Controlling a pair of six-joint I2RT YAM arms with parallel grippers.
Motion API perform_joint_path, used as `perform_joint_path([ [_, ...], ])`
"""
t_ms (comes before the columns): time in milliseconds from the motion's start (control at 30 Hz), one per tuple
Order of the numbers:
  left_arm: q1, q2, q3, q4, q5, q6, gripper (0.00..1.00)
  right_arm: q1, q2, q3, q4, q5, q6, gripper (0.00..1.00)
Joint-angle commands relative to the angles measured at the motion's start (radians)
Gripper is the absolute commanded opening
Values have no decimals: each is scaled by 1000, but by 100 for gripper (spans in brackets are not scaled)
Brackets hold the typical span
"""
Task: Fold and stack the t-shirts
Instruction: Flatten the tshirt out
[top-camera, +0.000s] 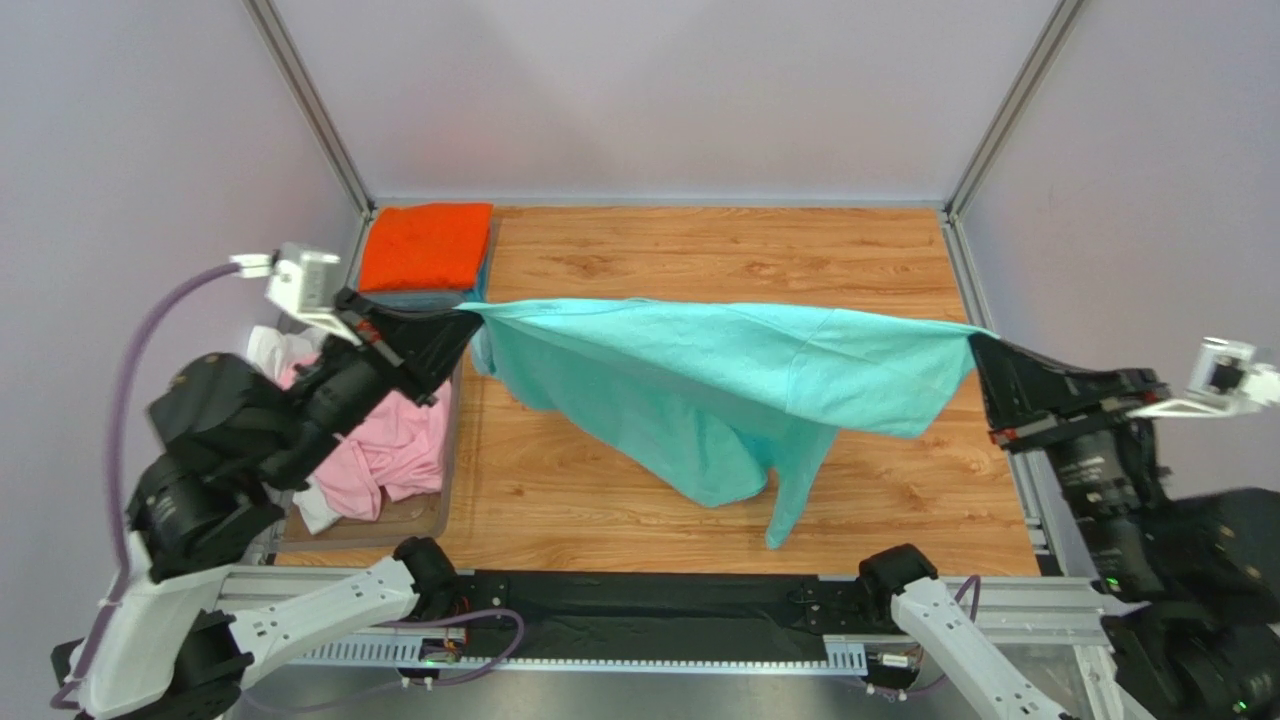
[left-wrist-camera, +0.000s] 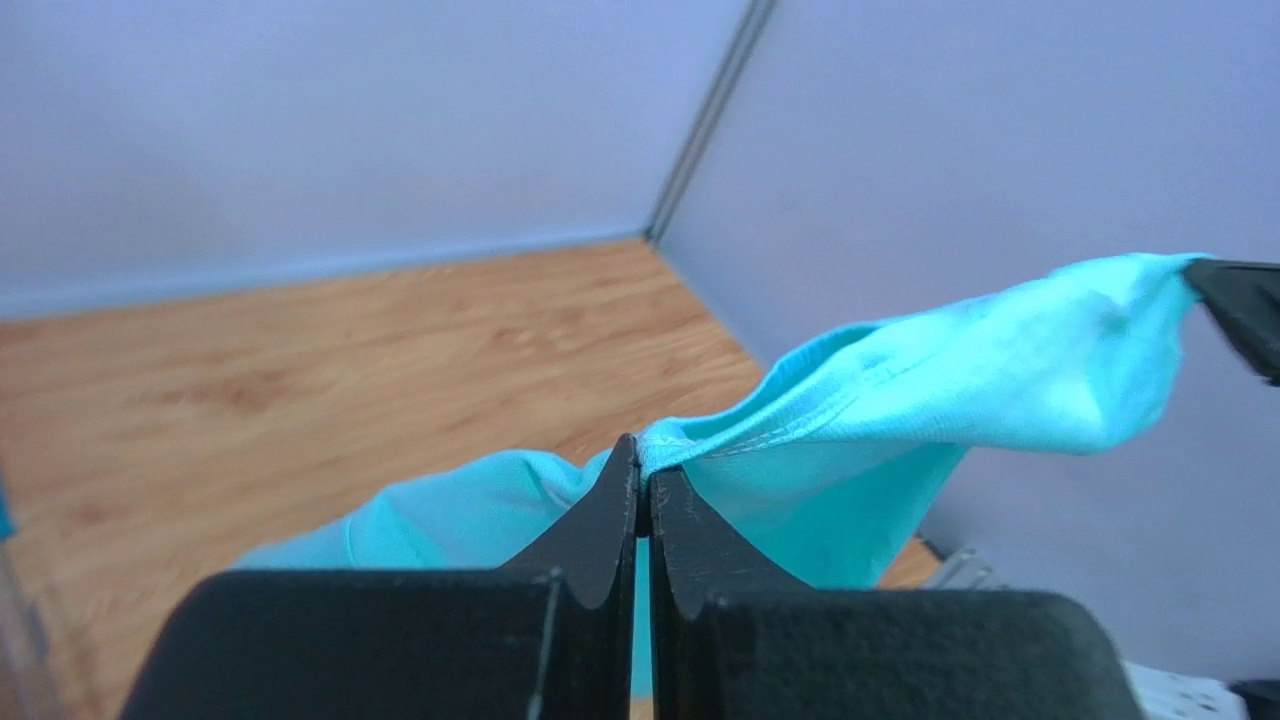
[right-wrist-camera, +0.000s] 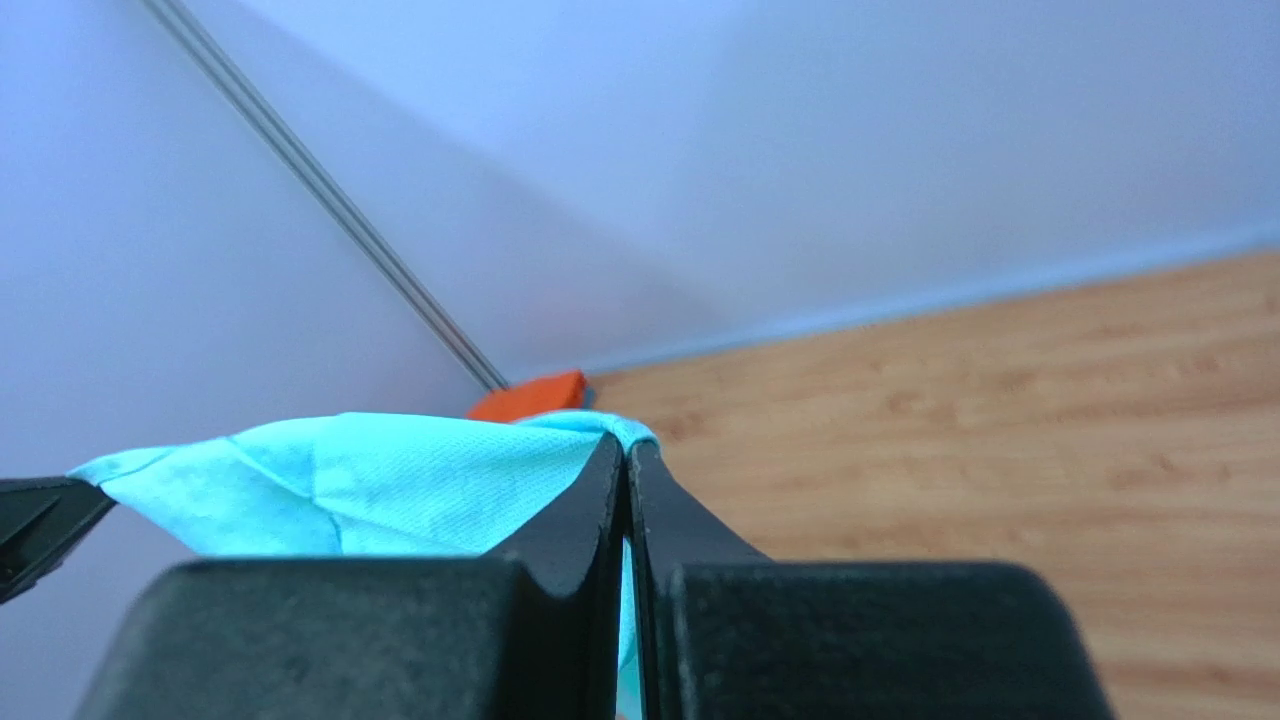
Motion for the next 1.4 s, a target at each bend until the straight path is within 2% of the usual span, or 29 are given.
perform_joint_path([
  [0,-4,1,146,-15,181,51,0,2,37,164,-42,-63,-43,0],
  [133,-4,58,348,-39,388,43,0,2,52,299,-62,-116,-39,0],
  [233,-4,107,425,-45,447,11,0,0,74,380,-77,-179,-42,0],
  [400,-4,157,454,-58,383,26,0,2,127,385,-76,-87,-57,0],
  [433,-4,173,448,-61,311,42,0,2,155,364,-74,-61,-66,0],
  [500,-4,191,424,-64,184,63,0,2,193,338,-74,106,-82,0],
  [533,-4,222,387,-64,7,84,0,0,249,306,-73,171,-89,0],
  [567,-4,243,366,-53,-90,100,0,0,280,290,-73,287,-99,0],
  [633,4,333,298,-38,-346,135,0,2,401,231,-50,390,-131,0],
  [667,30,367,277,-30,-349,125,0,-4,452,206,-32,448,-148,0],
  [700,136,402,258,-42,-302,85,0,-15,497,178,-12,455,-169,0],
  [733,206,470,207,-44,-134,41,0,-27,541,152,37,446,-171,0],
  [767,323,505,171,-29,-72,-45,0,-72,643,105,59,370,-171,0],
  [833,378,618,74,5,10,-60,1,-109,740,54,154,293,-157,1],
  [867,395,657,41,77,33,-35,13,-135,830,1,189,247,-155,2],
  [933,403,773,-26,126,109,-24,41,-152,935,-23,256,222,-157,10],
  [967,406,811,-27,119,123,-30,61,-161,983,-23,261,197,-158,12],
  [1000,407,846,-27,116,148,-30,64,-161,1080,-5,257,187,-165,19],
  [1033,409,899,-27,111,154,-33,71,-162,1118,6,251,177,-175,55],
  [1067,409,917,-29,116,163,-33,85,-161,1155,17,246,180,-177,78],
  [1100,409,930,-32,117,172,-33,86,-162,1196,31,226,185,-175,100],
  [1267,409,935,-55,128,240,-34,91,-162,1175,-27,214,161,-137,100],
  [1367,409,903,-99,137,275,-43,94,-156,1080,-122,209,90,-106,100],
])
